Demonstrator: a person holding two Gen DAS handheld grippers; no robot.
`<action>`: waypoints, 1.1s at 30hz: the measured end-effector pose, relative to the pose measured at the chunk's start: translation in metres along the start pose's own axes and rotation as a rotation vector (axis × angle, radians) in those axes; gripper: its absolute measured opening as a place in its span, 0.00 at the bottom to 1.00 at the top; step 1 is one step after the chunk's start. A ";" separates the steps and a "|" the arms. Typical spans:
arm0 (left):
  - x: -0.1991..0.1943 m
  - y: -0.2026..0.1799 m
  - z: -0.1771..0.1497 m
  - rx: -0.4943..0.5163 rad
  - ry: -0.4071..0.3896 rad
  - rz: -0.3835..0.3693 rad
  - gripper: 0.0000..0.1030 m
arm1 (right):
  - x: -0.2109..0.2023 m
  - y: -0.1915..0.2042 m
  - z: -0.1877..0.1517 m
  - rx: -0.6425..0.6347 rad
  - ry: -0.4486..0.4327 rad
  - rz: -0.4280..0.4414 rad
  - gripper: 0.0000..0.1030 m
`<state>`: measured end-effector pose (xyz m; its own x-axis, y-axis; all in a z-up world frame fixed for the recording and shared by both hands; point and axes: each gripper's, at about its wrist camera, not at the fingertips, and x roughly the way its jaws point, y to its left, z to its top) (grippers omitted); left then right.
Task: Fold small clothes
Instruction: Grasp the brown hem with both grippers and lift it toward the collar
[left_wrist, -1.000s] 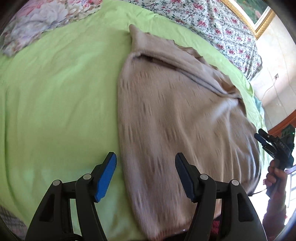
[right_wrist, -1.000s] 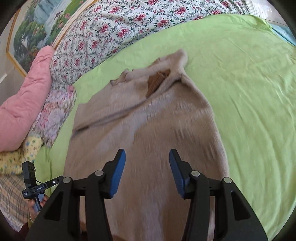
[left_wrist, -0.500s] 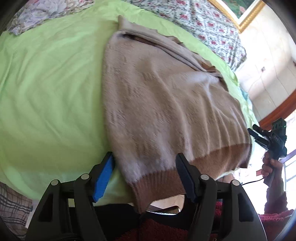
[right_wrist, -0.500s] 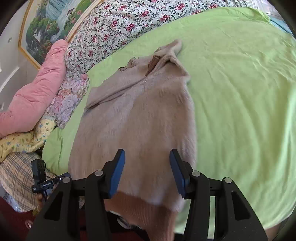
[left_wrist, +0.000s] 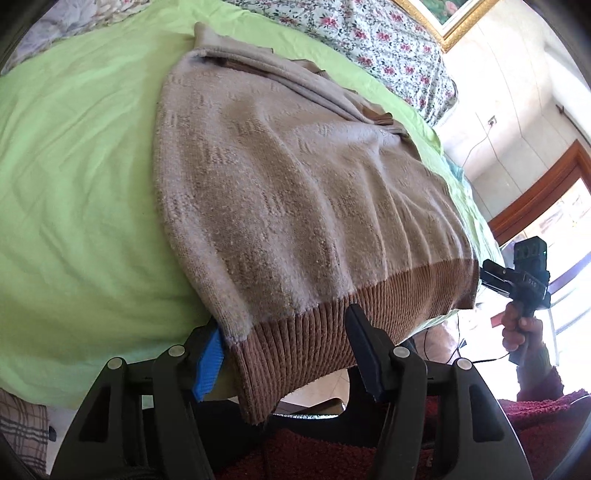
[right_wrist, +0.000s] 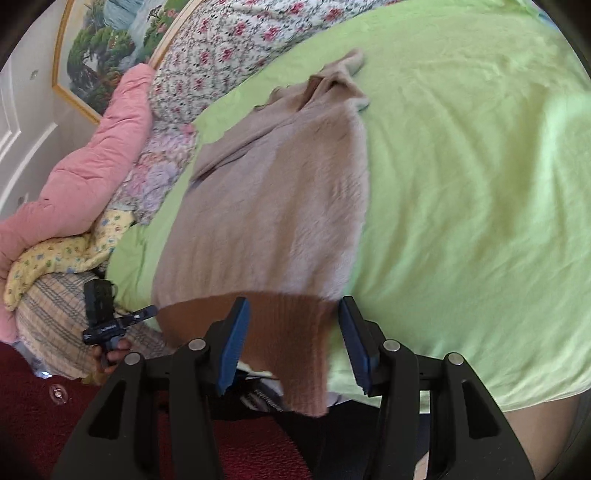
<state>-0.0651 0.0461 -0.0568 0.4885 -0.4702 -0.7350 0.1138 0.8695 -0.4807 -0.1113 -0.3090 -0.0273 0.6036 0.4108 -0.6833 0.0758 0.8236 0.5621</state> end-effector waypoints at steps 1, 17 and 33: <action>0.001 0.002 0.000 -0.005 -0.002 -0.007 0.61 | 0.004 0.001 0.000 -0.008 -0.002 0.016 0.50; -0.027 0.018 0.002 -0.053 -0.064 -0.069 0.05 | -0.004 -0.011 -0.011 0.031 -0.058 0.057 0.09; -0.108 -0.016 0.114 0.061 -0.448 -0.121 0.05 | -0.055 0.033 0.089 -0.033 -0.408 0.275 0.08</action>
<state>-0.0205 0.1004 0.0847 0.7928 -0.4684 -0.3901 0.2366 0.8262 -0.5112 -0.0713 -0.3396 0.0709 0.8601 0.4329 -0.2696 -0.1508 0.7209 0.6764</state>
